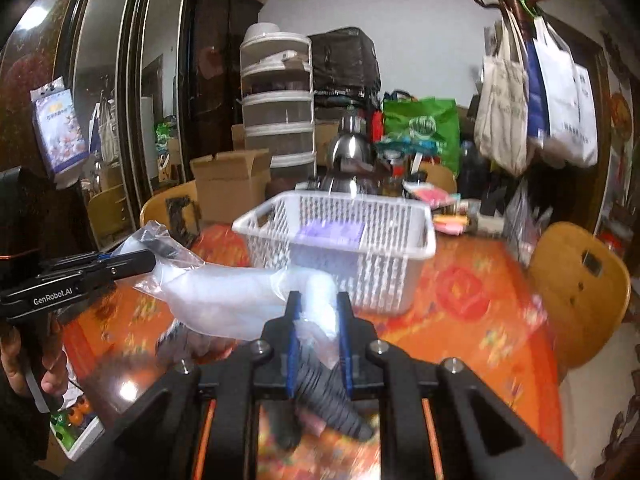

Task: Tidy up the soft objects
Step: 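Carry the clear plastic bag into the white basket and release it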

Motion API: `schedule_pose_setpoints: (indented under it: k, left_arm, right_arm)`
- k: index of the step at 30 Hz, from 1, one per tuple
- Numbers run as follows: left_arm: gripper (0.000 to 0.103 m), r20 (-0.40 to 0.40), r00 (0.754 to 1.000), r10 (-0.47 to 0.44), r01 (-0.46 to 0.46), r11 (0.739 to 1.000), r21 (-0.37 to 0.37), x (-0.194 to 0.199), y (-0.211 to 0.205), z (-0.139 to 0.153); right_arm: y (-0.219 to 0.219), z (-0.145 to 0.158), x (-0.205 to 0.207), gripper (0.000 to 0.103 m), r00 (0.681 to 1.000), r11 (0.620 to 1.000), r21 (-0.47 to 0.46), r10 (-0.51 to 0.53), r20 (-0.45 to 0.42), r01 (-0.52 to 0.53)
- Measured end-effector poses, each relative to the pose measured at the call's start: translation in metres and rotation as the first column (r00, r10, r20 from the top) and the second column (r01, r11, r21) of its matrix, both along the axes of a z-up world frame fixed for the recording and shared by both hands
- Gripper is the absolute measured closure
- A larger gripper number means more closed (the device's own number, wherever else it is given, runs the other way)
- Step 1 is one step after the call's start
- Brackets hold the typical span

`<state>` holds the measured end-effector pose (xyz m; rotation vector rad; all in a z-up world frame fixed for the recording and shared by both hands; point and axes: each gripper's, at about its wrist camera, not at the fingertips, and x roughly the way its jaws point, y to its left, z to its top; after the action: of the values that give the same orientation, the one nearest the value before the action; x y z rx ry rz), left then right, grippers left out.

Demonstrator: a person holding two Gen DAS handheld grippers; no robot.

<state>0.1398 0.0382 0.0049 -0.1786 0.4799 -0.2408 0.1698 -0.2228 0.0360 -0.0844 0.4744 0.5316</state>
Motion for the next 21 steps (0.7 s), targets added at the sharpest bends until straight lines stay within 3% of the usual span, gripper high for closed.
schedule_pose_setpoints:
  k: [5,12,18,21]
  left_arm:
    - [0.092,-0.002,1.000,0.020,-0.020,1.000,-0.013,0.058,0.011,0.048]
    - [0.092,-0.041,0.998,0.054,-0.054,0.999,0.009,0.140,0.019,0.085]
    - [0.092,-0.141,0.985,0.096,-0.080,0.990,0.117,0.213,0.007,0.074]
    - [0.092,-0.246,0.963,0.108,-0.076,0.988,0.133,0.252,0.003,0.052]
  right_arm:
    - [0.011,0.036,0.051,0.088,1.000,1.000,-0.022,-0.020,0.014,0.020]
    - [0.024,0.050,0.122,0.088,0.997,0.997,-0.044,-0.067,-0.028,0.065]
    - [0.043,0.031,0.180,0.088,0.987,0.986,-0.141,-0.101,-0.125,0.083]
    - [0.048,0.011,0.215,0.088,0.969,0.979,-0.185,-0.130,-0.211,0.090]
